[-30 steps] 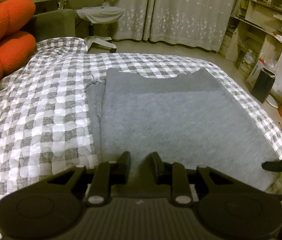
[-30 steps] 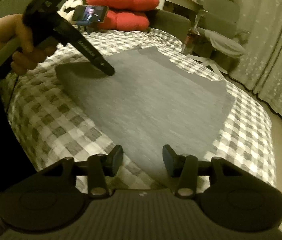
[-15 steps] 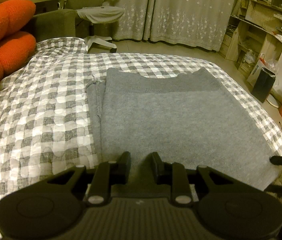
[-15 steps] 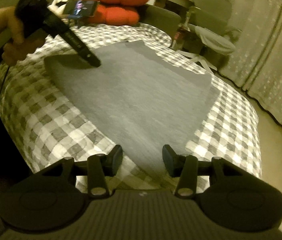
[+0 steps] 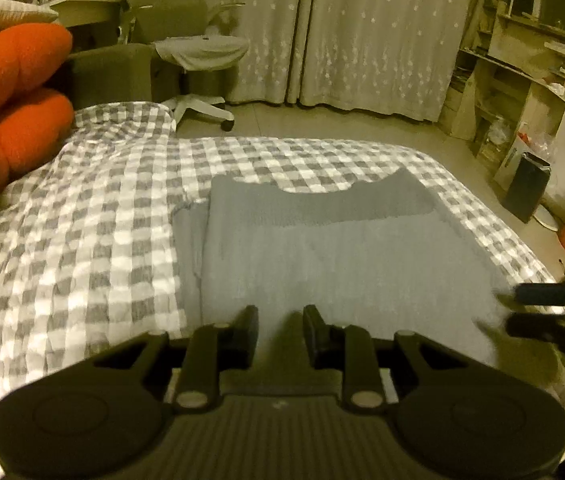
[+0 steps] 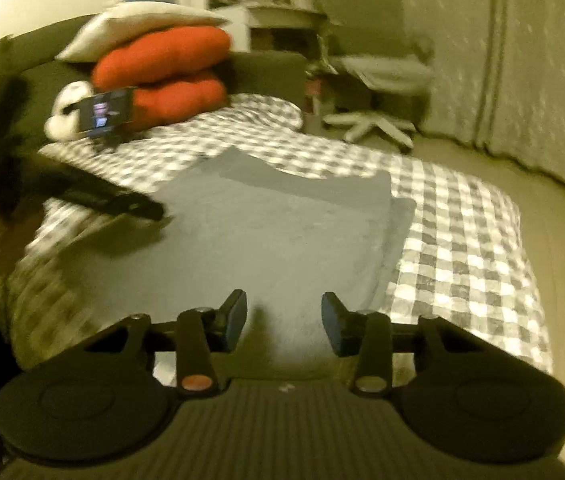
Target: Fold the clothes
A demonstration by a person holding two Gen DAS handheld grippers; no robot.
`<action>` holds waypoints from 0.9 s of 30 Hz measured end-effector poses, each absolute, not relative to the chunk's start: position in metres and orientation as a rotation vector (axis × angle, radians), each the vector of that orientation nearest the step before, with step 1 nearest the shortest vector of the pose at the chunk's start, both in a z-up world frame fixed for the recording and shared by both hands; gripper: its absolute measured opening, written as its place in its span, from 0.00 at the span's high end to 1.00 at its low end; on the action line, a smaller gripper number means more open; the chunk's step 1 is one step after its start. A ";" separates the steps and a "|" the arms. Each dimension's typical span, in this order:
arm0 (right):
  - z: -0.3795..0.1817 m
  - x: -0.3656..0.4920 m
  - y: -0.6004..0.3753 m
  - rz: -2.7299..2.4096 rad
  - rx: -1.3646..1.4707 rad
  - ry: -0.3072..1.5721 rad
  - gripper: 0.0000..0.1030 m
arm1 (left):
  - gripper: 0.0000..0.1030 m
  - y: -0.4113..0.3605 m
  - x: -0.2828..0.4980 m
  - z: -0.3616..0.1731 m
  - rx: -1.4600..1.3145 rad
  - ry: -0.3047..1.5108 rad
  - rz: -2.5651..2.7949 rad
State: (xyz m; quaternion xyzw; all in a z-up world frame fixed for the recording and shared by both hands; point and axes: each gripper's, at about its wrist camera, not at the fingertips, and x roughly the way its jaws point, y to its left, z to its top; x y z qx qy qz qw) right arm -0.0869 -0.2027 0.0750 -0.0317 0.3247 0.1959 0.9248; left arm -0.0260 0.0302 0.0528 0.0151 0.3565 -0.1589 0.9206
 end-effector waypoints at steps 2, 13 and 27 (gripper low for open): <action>0.069 -0.063 -0.194 0.386 -0.027 0.709 0.64 | 0.76 0.028 -0.019 0.052 0.033 0.724 -0.313; 0.061 -0.049 -0.205 0.294 -0.017 0.729 0.67 | 0.76 0.038 -0.003 0.039 0.012 0.761 -0.264; 0.073 -0.094 -0.206 0.310 -0.159 0.589 0.57 | 0.76 0.047 -0.012 0.039 0.004 0.766 -0.263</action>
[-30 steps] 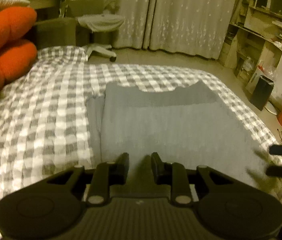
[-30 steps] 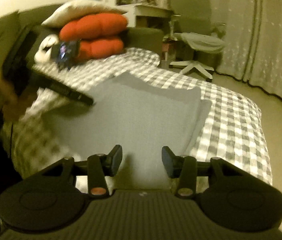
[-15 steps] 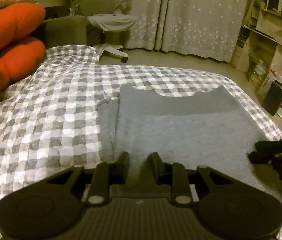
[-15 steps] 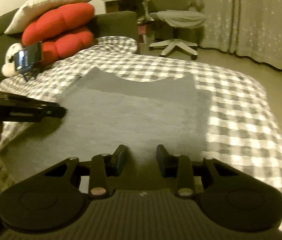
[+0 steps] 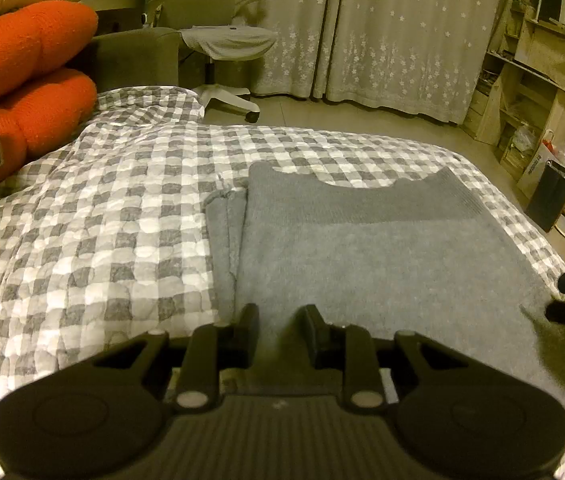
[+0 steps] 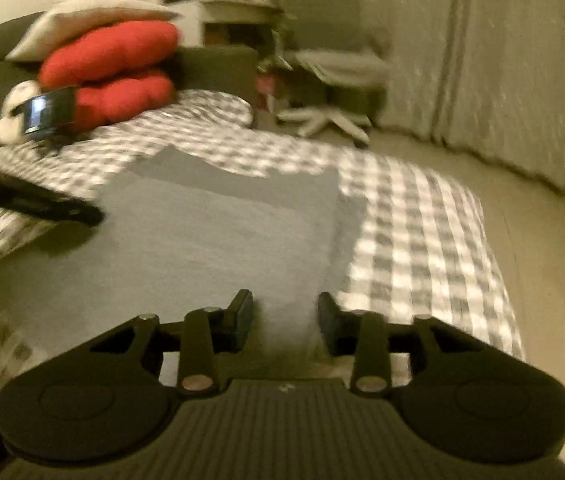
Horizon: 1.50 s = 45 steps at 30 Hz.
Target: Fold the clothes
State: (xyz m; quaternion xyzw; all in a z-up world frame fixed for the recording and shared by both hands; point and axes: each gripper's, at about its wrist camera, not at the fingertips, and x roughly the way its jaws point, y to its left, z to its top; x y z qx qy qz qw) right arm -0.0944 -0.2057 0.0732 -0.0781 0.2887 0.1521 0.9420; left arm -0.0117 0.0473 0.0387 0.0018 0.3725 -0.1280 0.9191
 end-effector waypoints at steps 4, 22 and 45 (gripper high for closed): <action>0.074 -0.119 -0.190 0.412 -0.271 0.518 0.51 | 0.76 0.049 -0.010 0.039 -0.007 0.771 -0.266; 0.038 -0.157 -0.116 0.728 -0.699 0.440 0.41 | 0.76 0.048 -0.009 0.039 -0.007 0.773 -0.270; 0.064 -0.116 -0.125 0.707 -0.527 0.467 0.91 | 0.52 0.075 -0.053 0.089 0.019 0.644 -0.576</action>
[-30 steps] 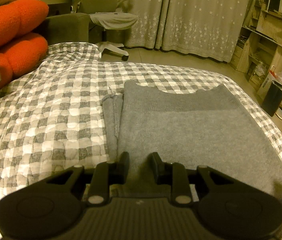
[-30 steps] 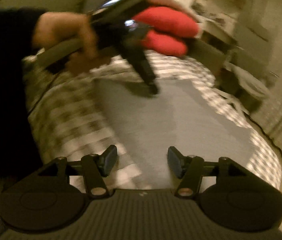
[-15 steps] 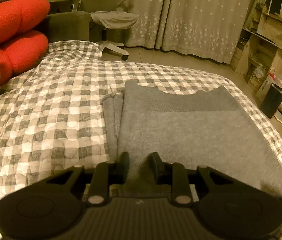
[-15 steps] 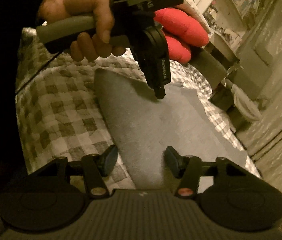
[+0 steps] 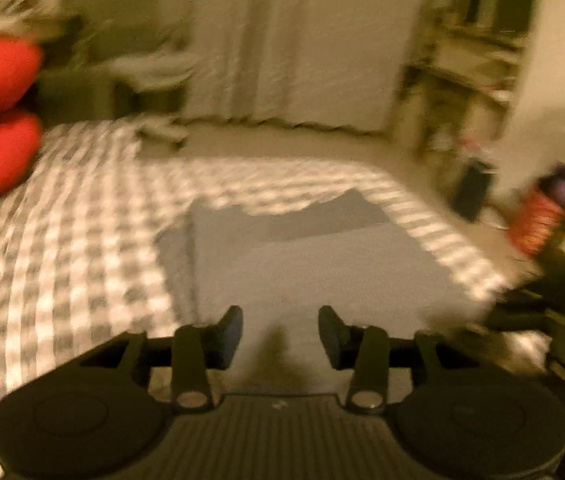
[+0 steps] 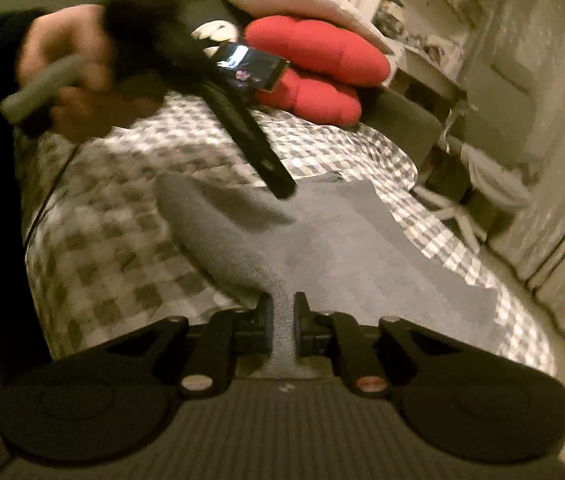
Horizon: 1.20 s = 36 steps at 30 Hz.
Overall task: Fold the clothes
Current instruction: 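Lower both grippers onto the sweater's edge and close on it, then lift the gripped folded sweater off the bed with both grippers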
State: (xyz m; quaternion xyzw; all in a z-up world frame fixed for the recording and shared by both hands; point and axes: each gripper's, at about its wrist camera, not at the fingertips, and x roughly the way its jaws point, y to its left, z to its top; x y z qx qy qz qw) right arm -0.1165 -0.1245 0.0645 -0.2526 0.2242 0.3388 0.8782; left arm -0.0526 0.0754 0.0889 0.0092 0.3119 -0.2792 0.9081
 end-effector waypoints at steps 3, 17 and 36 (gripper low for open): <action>0.071 -0.105 -0.128 0.710 -0.455 0.491 0.91 | 0.47 0.083 -0.069 0.101 0.045 0.562 -0.652; 0.079 -0.087 -0.132 0.717 -0.377 0.531 0.91 | 0.44 0.032 -0.106 0.073 0.459 0.519 -0.745; 0.061 -0.129 -0.165 0.658 -0.586 0.496 0.65 | 0.86 0.043 -0.084 0.078 0.374 0.591 -0.672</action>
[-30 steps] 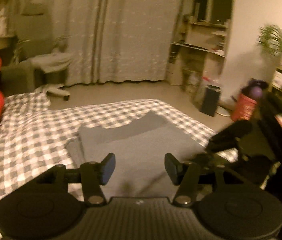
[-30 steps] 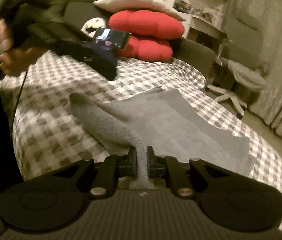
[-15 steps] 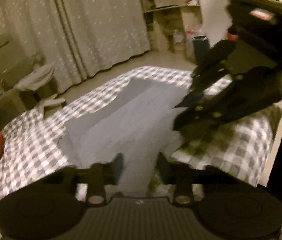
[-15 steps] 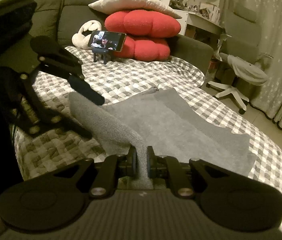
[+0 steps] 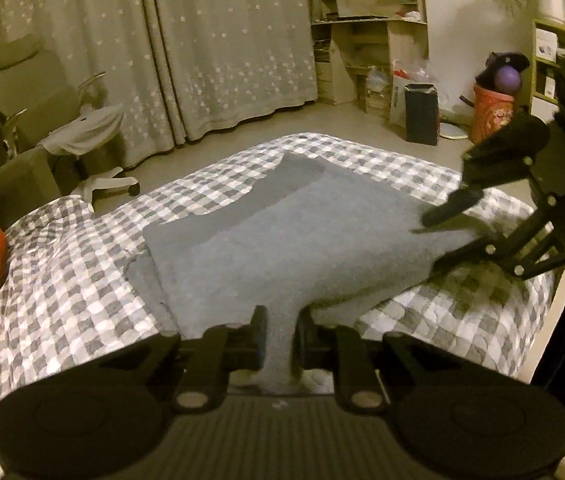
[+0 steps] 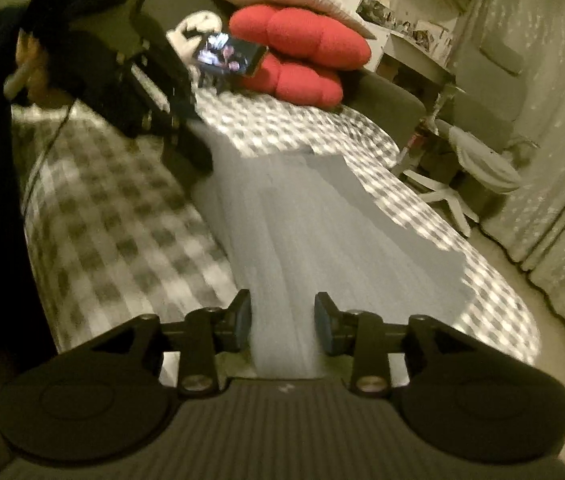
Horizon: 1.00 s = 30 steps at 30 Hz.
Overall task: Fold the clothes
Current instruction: 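Lift the gripped folded sweater off the bed with both grippers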
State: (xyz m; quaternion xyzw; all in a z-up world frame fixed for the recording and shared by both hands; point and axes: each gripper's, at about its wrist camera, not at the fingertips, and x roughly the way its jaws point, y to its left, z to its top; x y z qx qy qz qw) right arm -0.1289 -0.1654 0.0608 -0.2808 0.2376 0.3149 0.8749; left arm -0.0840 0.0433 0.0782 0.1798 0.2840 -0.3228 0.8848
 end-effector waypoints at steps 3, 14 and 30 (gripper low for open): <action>0.056 -0.131 -0.175 0.628 -0.604 0.518 0.69 | 0.86 0.044 -0.081 0.079 0.355 0.597 -0.665; 0.060 -0.134 -0.189 0.574 -0.580 0.486 0.84 | 0.86 0.049 -0.076 0.080 0.306 0.606 -0.653; 0.058 -0.137 -0.198 0.522 -0.587 0.487 0.80 | 0.86 0.049 -0.073 0.080 0.298 0.612 -0.650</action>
